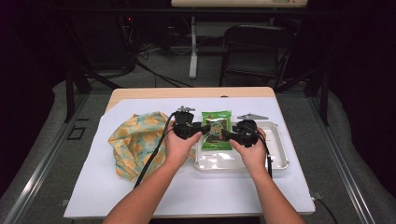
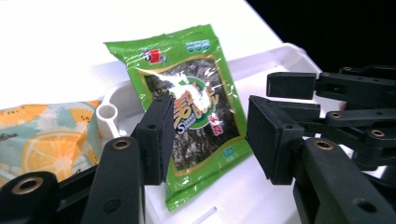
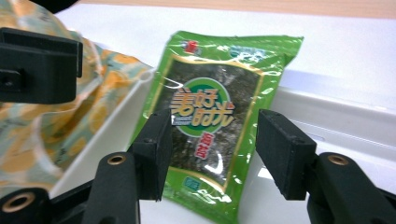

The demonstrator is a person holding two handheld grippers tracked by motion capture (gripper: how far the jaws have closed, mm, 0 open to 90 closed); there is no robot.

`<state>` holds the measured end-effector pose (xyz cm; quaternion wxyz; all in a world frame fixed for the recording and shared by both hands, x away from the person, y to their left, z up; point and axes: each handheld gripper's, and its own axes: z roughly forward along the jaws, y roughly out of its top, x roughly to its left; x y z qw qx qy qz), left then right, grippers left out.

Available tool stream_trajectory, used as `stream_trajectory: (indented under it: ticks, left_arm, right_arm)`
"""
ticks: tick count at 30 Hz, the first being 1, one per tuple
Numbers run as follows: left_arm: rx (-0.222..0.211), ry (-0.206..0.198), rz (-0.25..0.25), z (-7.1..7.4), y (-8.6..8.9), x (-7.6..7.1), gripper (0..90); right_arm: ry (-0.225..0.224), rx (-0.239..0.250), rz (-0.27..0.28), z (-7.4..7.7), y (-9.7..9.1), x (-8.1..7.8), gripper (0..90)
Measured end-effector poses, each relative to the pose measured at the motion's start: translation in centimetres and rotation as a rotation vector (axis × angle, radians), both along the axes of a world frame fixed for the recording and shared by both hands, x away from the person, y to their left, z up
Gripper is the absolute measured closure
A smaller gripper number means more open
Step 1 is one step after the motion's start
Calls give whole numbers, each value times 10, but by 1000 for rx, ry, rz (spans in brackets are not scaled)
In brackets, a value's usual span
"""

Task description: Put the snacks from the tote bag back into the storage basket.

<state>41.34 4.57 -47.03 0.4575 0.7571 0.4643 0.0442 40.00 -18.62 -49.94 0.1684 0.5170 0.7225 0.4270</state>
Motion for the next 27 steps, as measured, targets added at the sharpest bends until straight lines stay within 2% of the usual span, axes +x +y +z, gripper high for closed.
stream_trajectory:
  ticks: [6, 10, 12, 14, 15, 17, 18, 22, 27]
  left_arm:
    - [17, -36, -33, 13, 13, -14, 519]
    - [7, -49, -19, 17, 27, -21, 520]
    - [19, -51, -15, 18, 37, -24, 520]
    - [47, -60, -2, 19, 46, -27, 522]
    - [55, -75, 8, 19, 53, -29, 522]
    - [59, -80, 21, 18, 63, -33, 521]
    - [62, -74, 20, 18, 69, -35, 521]
    - [46, -64, 37, 15, 87, -42, 521]
    - [81, -71, 62, 7, 108, -55, 524]
  right_arm:
    - [-21, -10, 35, 7, 7, -10, 457]
    - [-27, -15, 70, 11, 13, -16, 456]
    - [-33, -16, 72, 12, 15, -18, 457]
    - [-36, -15, 79, 13, 17, -20, 457]
    - [-41, -9, 82, 13, 18, -21, 458]
    - [-43, 0, 92, 15, 19, -23, 459]
    - [-45, 10, 97, 15, 21, -23, 459]
    - [-43, -3, 116, 15, 26, -25, 459]
    - [-53, -2, 160, 13, 32, -28, 459]
